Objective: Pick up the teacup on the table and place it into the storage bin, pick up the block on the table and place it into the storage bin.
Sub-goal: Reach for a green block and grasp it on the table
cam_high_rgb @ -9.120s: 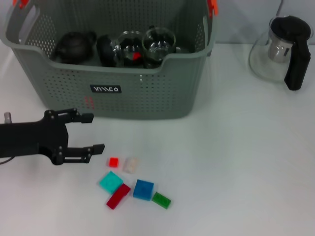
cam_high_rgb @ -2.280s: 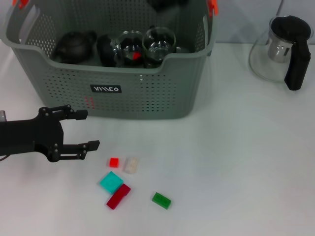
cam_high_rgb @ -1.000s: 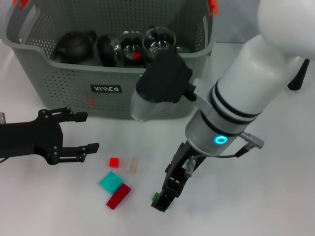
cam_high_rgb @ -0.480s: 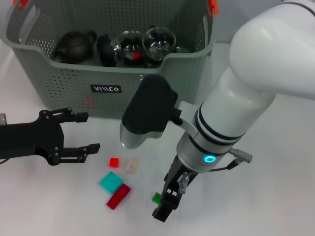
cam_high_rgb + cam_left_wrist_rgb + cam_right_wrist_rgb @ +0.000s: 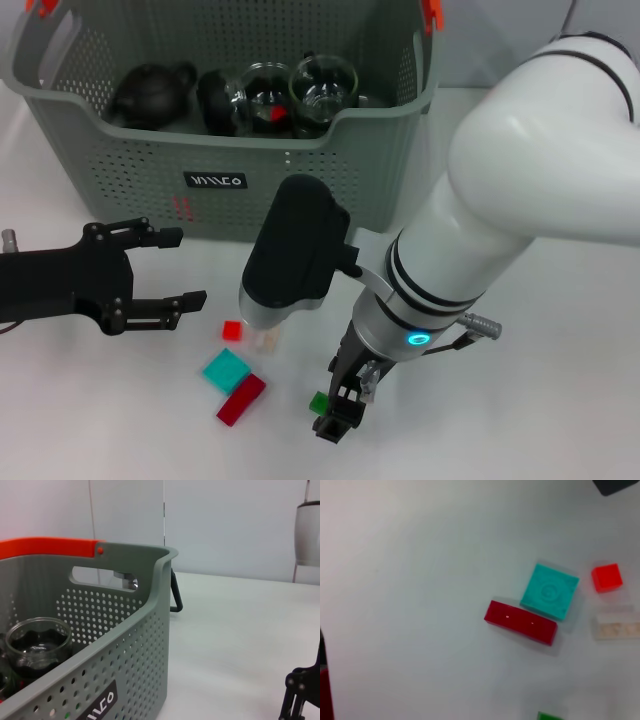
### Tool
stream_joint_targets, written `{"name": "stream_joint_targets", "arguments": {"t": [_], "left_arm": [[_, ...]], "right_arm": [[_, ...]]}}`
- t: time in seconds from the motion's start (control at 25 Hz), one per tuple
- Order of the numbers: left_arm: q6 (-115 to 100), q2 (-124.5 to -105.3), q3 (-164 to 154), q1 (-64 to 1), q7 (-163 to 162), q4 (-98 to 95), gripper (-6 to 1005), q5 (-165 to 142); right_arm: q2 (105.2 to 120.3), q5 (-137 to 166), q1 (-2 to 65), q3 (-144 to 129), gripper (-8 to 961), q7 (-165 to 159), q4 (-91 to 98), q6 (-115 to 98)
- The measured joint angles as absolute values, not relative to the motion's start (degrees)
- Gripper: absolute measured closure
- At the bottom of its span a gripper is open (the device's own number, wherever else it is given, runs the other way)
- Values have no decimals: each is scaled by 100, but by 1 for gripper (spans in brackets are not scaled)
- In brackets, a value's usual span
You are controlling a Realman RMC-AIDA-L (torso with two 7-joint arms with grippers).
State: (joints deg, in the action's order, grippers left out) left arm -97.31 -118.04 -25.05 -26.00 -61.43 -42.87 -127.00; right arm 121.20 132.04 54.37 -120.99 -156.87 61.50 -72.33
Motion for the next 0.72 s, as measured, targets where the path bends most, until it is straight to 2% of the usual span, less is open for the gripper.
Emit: {"name": "stream_joint_targets", "arguments": {"t": [0.48,0.68,0.72], "left_arm": [[-9716,-11804,-2505,-2631,-6143,-4289,169,-12700],[-9711,-11804,-2498,-2638,-6143,-4289,169,-12700],[-9709,-11804,-2497,-2638,-6143,-4289,169,-12700]], "right_arm": [[12141,13223,5462,-12204,328,-15464,5972,-7097],[12153,13205,5472,-12208,447,-15398,5970,-7084],[12153,13203,5473,-12208,447,-15395,5971,-7081]]}}
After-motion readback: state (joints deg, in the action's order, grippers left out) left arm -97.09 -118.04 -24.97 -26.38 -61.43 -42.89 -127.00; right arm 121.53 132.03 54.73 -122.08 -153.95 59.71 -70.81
